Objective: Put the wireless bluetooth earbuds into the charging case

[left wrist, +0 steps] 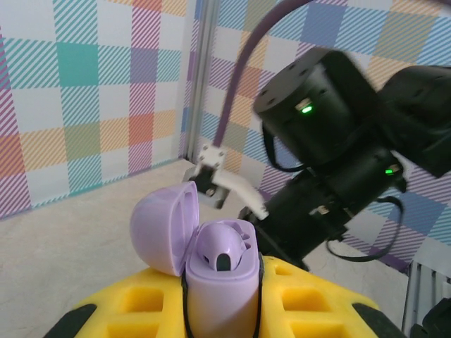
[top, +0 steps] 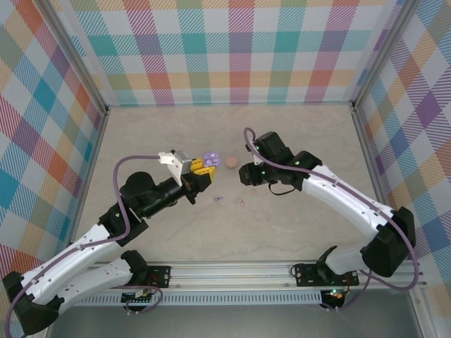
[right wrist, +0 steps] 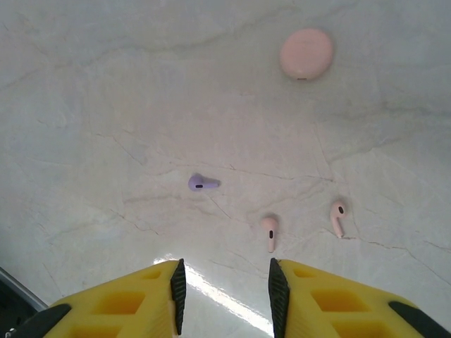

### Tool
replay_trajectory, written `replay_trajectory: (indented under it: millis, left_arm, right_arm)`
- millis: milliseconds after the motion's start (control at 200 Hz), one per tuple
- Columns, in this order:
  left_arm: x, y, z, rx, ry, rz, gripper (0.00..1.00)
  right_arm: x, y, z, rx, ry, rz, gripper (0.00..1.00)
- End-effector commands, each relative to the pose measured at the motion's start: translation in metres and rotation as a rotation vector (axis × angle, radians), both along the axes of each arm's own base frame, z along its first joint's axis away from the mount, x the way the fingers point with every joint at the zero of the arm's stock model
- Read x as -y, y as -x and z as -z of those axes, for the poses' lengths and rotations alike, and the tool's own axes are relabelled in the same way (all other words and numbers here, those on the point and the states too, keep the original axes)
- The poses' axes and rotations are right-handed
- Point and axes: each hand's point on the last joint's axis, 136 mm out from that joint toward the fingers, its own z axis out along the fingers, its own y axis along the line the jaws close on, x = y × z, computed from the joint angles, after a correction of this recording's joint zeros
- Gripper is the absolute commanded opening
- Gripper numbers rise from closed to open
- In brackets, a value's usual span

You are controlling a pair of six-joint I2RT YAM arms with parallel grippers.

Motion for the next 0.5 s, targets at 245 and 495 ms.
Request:
replay_trajectory:
  millis: [245, 495]
  left_arm:
    - [0.001, 0.022, -0.024, 0.009, 0.037, 0.086, 0.01]
    - [0.006, 0.027, -0.029, 0.004, 0.048, 0.131, 0.01]
  right_arm:
    - [-0.058, -0.006, 0.060, -0.182, -0.014, -0.280, 0.39]
    - [-0.078, -0.010, 0.096, -0.260, 0.095, -0.386, 0.43]
